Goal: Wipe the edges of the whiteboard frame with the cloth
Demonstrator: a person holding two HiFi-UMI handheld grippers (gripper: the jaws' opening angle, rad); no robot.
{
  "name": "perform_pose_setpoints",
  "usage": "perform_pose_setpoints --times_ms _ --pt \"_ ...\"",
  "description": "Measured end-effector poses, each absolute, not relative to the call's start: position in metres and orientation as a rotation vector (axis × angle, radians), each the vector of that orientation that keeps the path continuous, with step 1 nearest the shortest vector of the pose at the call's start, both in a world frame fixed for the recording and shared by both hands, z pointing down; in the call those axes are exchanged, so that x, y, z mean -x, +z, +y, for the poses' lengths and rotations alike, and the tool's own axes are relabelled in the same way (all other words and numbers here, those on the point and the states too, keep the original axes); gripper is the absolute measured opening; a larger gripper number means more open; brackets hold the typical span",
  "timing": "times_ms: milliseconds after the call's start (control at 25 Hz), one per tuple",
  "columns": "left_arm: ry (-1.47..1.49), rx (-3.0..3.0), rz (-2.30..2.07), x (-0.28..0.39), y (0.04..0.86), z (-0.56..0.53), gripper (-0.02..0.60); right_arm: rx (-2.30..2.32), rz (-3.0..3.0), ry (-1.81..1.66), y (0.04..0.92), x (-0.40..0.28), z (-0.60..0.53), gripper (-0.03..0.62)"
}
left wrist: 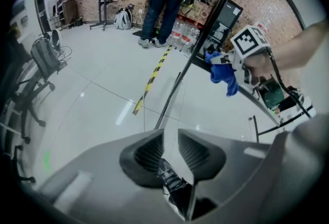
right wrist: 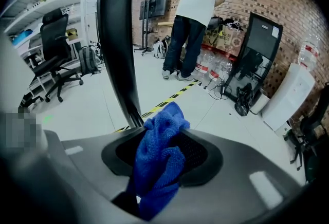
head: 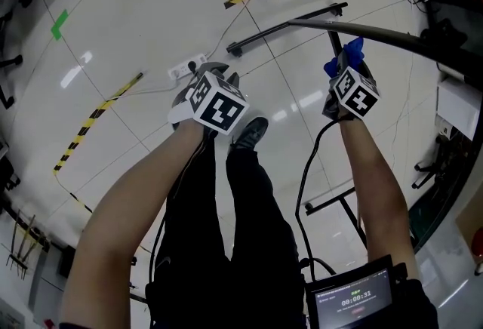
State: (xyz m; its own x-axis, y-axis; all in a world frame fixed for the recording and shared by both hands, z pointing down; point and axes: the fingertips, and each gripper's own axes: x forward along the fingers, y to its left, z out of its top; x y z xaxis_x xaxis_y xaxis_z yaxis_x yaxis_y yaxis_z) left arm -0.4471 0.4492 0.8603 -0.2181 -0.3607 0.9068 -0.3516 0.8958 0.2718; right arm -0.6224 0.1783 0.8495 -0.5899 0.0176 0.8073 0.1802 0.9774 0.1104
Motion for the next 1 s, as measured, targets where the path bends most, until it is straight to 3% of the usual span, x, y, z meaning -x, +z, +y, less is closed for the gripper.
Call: perform_pose_setpoints --times_ms 640,1000 --pt "-0.011 -0.538 -1.824 0.459 0.852 0.464 0.084 0.341 -2.16 -0.297 0.849 0.632 0.248 0.153" --pt "0.035 -0.651 -1.88 0.485 0.819 0.434 0.081 0.7 -2.089 0.016 0.811 0.61 0.307 0.141"
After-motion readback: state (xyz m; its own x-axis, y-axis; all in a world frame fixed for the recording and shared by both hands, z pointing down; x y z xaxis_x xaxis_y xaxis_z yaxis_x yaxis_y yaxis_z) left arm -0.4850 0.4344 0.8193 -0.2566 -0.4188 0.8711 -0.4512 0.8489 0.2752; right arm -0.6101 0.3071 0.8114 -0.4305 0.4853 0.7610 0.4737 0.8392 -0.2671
